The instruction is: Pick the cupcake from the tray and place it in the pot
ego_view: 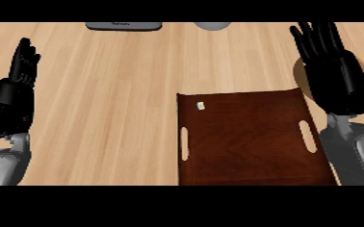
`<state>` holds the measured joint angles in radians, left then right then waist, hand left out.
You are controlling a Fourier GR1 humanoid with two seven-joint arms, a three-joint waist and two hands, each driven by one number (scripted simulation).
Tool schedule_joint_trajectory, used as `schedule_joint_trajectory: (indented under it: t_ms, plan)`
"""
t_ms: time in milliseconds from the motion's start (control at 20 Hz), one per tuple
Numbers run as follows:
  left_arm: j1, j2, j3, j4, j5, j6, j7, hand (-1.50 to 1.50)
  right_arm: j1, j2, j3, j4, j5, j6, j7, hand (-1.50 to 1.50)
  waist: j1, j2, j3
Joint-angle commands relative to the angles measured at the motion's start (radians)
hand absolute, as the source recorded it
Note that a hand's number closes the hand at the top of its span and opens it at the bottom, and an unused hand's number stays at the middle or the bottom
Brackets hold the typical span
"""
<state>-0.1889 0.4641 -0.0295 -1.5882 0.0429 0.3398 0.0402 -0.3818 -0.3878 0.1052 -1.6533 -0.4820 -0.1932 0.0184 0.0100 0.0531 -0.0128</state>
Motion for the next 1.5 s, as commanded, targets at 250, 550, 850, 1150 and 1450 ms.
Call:
schedule_joint_trajectory:
  t_ms: [250,550,850,1150,1450]
  plan:
    - [0.126,-0.126,-0.010,0.023,0.081,0.018,-0.015,0.00,0.169,-0.138,-0.135,-0.349,0.261,-0.044,-0.404,1.50,-0.207,-0.139,0.010]
    - [0.203,-0.194,-0.015,-0.018,0.124,0.025,-0.061,0.00,0.551,-0.005,-0.229,-0.326,0.389,-0.264,-0.575,-1.50,-0.226,-0.109,0.020]
    - [0.227,-0.240,-0.044,-0.031,0.133,0.018,-0.105,0.00,0.828,0.128,-0.115,-0.499,0.480,-0.267,-0.866,-1.50,-0.203,-0.098,0.017]
    - [0.267,-0.227,-0.054,-0.044,0.132,-0.017,-0.140,0.00,1.248,0.183,-0.047,-0.450,0.661,-0.318,-1.026,-1.50,-0.162,-0.080,0.013]
    - [0.274,-0.267,-0.116,-0.040,0.108,-0.037,-0.200,0.00,1.566,0.253,0.039,-0.388,0.933,-0.441,-1.044,-1.50,-0.104,-0.060,0.008]
